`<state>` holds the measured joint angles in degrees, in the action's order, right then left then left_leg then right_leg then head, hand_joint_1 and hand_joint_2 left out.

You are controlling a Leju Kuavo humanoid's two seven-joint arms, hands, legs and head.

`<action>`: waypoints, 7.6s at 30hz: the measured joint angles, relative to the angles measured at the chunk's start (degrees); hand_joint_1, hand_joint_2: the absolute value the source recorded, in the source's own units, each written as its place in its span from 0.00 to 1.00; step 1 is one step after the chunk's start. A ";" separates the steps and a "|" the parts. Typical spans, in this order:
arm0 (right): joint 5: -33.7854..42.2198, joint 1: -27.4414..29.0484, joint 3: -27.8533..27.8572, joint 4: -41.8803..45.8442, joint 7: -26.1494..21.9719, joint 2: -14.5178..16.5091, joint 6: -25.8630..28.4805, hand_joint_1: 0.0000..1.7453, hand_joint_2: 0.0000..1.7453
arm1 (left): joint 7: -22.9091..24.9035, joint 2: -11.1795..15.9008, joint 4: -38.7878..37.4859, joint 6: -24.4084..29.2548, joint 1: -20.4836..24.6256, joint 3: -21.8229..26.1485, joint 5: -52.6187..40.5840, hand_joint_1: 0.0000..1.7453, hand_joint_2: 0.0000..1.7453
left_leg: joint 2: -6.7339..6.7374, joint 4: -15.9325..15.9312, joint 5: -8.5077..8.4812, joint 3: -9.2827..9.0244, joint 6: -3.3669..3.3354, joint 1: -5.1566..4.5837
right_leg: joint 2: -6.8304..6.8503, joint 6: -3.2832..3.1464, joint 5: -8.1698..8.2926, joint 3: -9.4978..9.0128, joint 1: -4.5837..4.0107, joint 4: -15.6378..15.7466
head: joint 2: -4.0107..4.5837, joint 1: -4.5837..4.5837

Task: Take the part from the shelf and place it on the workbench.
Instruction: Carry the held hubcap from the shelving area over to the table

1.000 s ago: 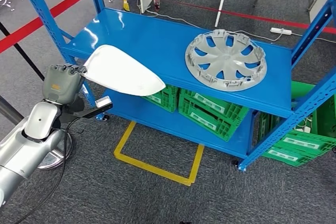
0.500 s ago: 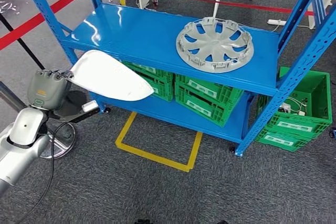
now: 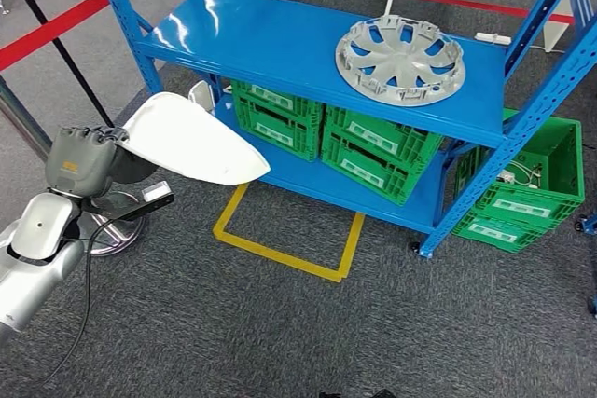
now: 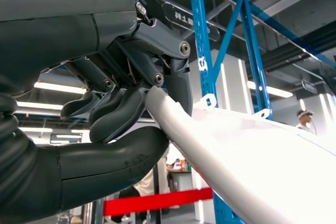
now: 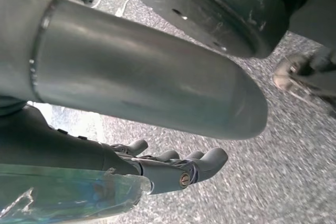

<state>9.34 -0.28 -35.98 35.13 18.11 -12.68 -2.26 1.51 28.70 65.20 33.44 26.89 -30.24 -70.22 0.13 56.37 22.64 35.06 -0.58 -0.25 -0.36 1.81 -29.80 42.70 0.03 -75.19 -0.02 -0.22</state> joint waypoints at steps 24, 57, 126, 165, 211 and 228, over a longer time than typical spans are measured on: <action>0.55 -1.10 -0.98 -0.51 1.47 -0.16 -0.96 0.00 0.00 | -0.26 0.44 0.07 1.04 -0.70 0.90 -0.05 1.00 1.00 | -0.52 1.59 3.07 -2.05 3.24 2.73 | 0.50 0.73 7.43 -4.36 0.97 15.69 | 0.00 0.69; -2.54 -2.73 -4.68 -1.87 2.79 -0.15 -2.90 0.00 0.00 | -0.27 1.42 -0.13 1.95 0.40 0.54 -2.09 1.00 1.00 | 0.13 0.87 0.52 -0.50 0.82 1.21 | 2.10 0.64 0.54 -4.60 -0.05 8.84 | 0.00 0.94; 3.14 -7.69 -0.15 -4.97 4.22 5.26 1.53 0.00 0.00 | -3.70 10.28 -3.47 -0.98 1.34 2.00 9.10 1.00 1.00 | -6.28 2.93 -1.08 3.56 1.08 1.99 | -3.88 -2.41 3.17 -6.79 -2.33 12.49 | 0.00 0.67; -3.09 -8.39 5.45 -5.47 6.10 8.68 -0.38 0.00 0.00 | -4.57 6.43 -2.75 -12.89 1.98 9.39 17.05 1.00 1.00 | -1.62 11.57 5.39 7.10 3.18 1.36 | 0.52 -2.19 5.76 -8.64 -1.11 17.64 | 0.00 1.47; -5.30 -6.52 7.52 -5.08 7.72 9.11 -1.39 0.00 0.00 | -1.66 6.10 0.42 -16.21 2.95 9.29 16.26 1.00 1.00 | -0.69 0.50 -0.31 0.75 0.80 1.02 | 1.27 0.98 -1.93 -3.55 -0.34 4.94 | 0.00 1.85; -5.63 -5.94 7.60 -4.88 9.74 9.27 -1.22 0.00 0.00 | -0.80 6.64 0.86 -16.69 2.22 9.22 16.04 1.00 1.00 | -0.86 16.43 6.08 9.36 3.82 1.19 | 1.47 -1.36 4.22 -9.01 0.30 16.36 | 0.00 2.76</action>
<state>3.72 -6.23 -28.38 30.25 27.85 -3.41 -3.49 0.70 35.34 66.06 16.74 29.12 -21.03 -54.18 -0.73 72.80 28.71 44.42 3.24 0.94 1.11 0.45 -25.59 33.70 0.33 -58.83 -0.02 2.54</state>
